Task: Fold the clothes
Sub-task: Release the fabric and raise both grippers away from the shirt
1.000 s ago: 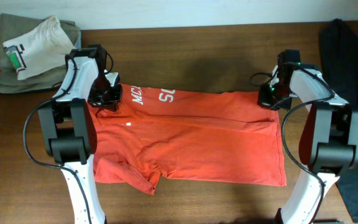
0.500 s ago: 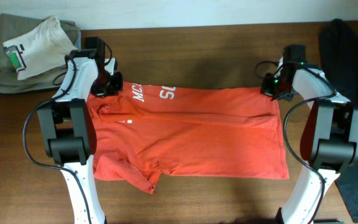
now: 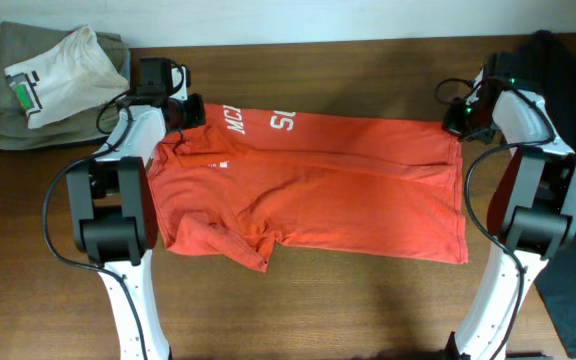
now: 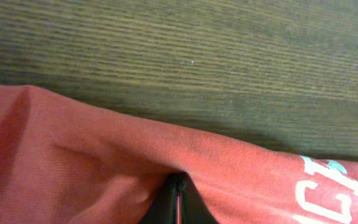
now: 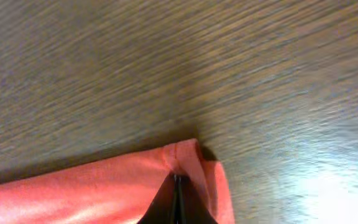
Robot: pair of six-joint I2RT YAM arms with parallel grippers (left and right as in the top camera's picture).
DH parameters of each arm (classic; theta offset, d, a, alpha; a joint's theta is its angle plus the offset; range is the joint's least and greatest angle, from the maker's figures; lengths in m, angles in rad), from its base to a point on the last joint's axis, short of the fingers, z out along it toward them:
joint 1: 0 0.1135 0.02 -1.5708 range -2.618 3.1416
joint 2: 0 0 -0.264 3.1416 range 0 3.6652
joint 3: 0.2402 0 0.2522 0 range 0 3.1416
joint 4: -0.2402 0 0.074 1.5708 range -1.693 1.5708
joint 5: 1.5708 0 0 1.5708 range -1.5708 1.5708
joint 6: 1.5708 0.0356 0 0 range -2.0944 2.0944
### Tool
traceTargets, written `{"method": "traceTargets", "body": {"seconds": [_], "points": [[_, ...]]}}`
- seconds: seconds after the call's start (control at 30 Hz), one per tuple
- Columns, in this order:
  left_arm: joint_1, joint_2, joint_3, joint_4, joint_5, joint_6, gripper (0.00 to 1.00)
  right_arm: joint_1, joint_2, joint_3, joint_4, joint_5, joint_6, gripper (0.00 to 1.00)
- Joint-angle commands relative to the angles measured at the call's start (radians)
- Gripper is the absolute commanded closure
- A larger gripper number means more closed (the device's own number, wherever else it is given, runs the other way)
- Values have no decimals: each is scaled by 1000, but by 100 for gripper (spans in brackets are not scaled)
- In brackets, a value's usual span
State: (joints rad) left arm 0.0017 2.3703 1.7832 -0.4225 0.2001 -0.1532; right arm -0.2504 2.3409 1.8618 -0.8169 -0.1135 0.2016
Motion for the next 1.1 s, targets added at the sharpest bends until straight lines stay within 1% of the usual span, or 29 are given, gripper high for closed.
{"method": "traceTargets", "body": {"seconds": [0.0,0.03,0.07,0.1,0.13,0.17,0.27,0.3,0.4,0.43,0.47,0.5,0.53,0.57,0.63,0.73,0.8,0.87,0.97,1.07], "points": [[8,43,80,-64,-39,23,61,-28,22,166,-123,77,-14,92],[7,34,134,-106,-39,47,33,-32,22,231,-177,76,-14,87],[7,19,197,-161,-40,55,1,-32,22,318,-245,76,-12,84],[8,-6,291,-243,-40,57,1,-33,22,423,-321,76,-5,75],[8,-20,340,-287,-40,57,1,-33,22,483,-365,75,0,65],[8,-33,386,-329,-39,57,1,-33,22,546,-412,68,7,51],[7,-88,550,-484,-39,57,1,-32,22,792,-594,21,17,24],[7,-108,594,-527,-39,57,1,-32,22,856,-640,2,17,18],[8,-169,693,-643,-39,57,1,-31,22,1088,-801,-73,17,8],[8,-188,712,-681,-39,57,1,-31,22,1149,-844,-92,17,1],[8,-211,726,-721,-39,57,1,-31,22,1214,-882,-111,16,1],[8,-236,728,-756,-40,57,1,-31,12,1243,-882,-156,-3,1],[8,-254,728,-786,-39,57,1,-30,-3,1244,-882,-181,2,1],[8,-282,728,-848,-40,58,1,-25,-27,1244,-882,-217,16,1],[8,-311,728,-934,-63,58,1,-16,-66,1238,-882,-224,13,2],[8,-345,728,-1047,-171,58,1,5,-146,1173,-882,-224,13,1],[8,-369,728,-1115,-224,57,1,21,-220,1086,-882,-223,12,1],[8,-396,728,-1179,-223,58,1,37,-316,968,-882,-201,12,2],[8,-452,728,-1265,-223,60,1,56,-479,771,-882,-84,13,1],[5,-516,699,-1265,-208,60,1,62,-643,565,-882,-31,11,1]]}}
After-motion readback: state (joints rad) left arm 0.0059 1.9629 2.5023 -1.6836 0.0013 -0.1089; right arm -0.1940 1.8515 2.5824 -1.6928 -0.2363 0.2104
